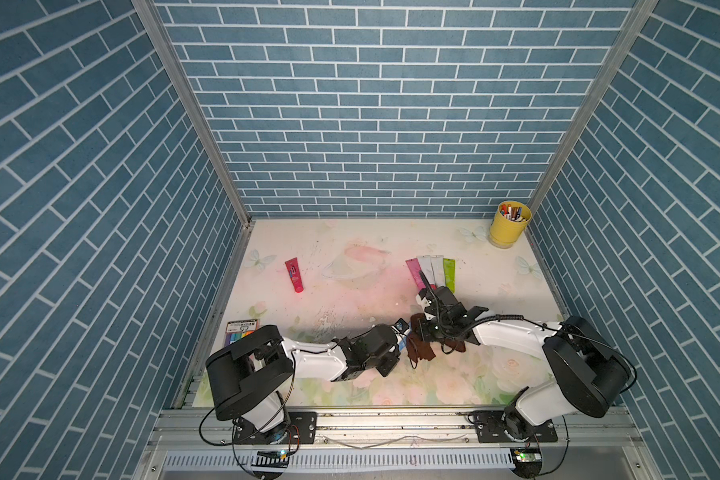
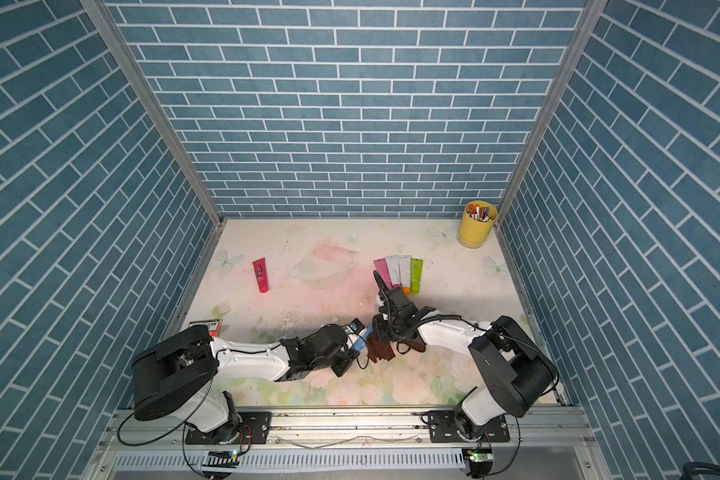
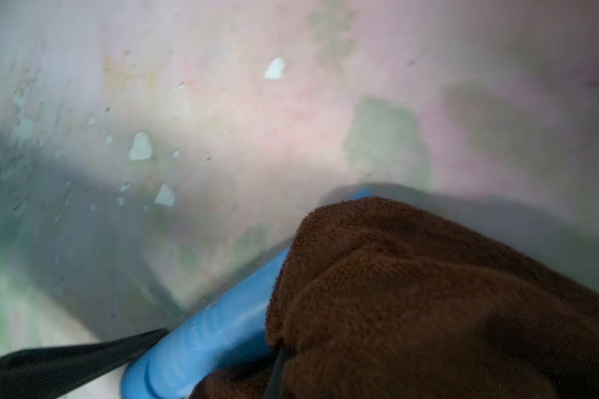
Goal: Wipe the surface of the toothpaste tube
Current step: Wipe the dirt from the toothpaste tube.
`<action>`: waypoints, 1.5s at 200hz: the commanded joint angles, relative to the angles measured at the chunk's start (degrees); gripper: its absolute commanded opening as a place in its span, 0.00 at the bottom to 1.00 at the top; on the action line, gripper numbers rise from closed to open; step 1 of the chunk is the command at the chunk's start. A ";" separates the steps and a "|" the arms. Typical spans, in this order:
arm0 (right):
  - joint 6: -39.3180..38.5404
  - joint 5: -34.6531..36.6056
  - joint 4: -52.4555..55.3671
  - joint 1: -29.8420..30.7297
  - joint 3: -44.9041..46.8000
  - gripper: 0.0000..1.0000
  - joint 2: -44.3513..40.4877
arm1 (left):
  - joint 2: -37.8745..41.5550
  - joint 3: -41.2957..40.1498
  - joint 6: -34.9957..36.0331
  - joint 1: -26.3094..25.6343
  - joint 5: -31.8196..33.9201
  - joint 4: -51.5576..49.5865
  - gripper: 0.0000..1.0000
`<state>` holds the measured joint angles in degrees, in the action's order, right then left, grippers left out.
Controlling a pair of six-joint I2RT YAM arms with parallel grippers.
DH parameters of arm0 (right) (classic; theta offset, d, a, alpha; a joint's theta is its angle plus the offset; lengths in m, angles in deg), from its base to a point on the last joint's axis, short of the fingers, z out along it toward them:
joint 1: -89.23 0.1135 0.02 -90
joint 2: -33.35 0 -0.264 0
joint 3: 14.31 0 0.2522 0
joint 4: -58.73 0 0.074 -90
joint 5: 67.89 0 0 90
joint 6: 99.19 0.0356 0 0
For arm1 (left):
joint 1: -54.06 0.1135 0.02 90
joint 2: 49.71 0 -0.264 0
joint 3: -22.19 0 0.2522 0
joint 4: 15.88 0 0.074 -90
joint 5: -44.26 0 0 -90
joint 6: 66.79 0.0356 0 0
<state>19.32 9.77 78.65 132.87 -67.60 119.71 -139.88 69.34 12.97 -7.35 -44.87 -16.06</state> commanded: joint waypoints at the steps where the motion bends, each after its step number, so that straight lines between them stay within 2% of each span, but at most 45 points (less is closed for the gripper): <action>1: -0.70 -10.75 -3.87 2.84 1.28 0.00 -1.26 | 0.24 -0.06 1.71 -1.57 -4.47 -0.06 0.00; 16: -0.89 -12.51 -4.77 2.86 1.51 0.00 -1.38 | 0.35 -0.06 1.65 -1.55 -4.56 0.03 0.00; 35: -1.56 -11.49 -4.30 2.90 1.23 0.00 -0.26 | 0.39 -0.03 1.71 -1.68 -4.73 0.12 0.00; 64: -2.54 -3.10 -0.10 1.76 -1.17 0.00 3.28 | 0.40 -0.02 1.71 -1.78 -4.78 0.04 0.00; 86: -3.03 0.03 1.15 0.33 -2.64 0.00 4.27 | 0.86 -0.26 1.71 -1.88 -4.56 0.13 0.00; 132: -2.47 -1.72 -1.47 -0.07 -3.81 0.00 8.62 | 1.31 -0.54 1.72 -2.23 -4.64 0.32 0.00; 145: -0.78 0.51 -0.77 -2.38 -3.01 0.00 10.18 | 1.32 -0.60 1.65 -2.25 -4.56 0.31 0.00; 162: 1.75 -2.15 -4.86 -8.84 0.49 0.00 10.35 | 1.72 -0.78 1.46 -2.26 -4.38 0.13 0.00; 173: 2.09 -1.15 -4.69 -11.89 1.84 0.00 9.45 | 2.48 -1.25 1.19 -2.37 -4.29 0.32 0.00; 191: 0.83 4.71 -0.68 -13.46 1.40 0.00 7.25 | 3.46 -1.98 0.84 -2.31 -4.17 0.74 0.00; 205: -0.35 5.84 1.13 -13.71 0.33 0.00 6.30 | 3.26 -2.01 0.84 -2.37 -4.38 0.83 0.00; 236: -0.65 -1.94 -1.35 -12.19 0.29 0.00 3.77 | 1.76 -1.08 1.01 -2.36 -4.53 0.39 0.00; 257: -1.13 -4.34 -0.44 -8.06 -0.59 0.00 1.46 | 2.26 -1.27 0.84 -2.33 -4.21 0.47 0.00; 300: 0.36 -14.77 -3.79 0.04 -0.73 0.00 1.09 | 1.59 -0.97 0.92 -2.31 -4.36 0.48 0.00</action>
<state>19.04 0.04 78.21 129.02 -68.13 121.48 -138.55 68.16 12.34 -8.13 -44.13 -16.19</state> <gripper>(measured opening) 0.102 0.323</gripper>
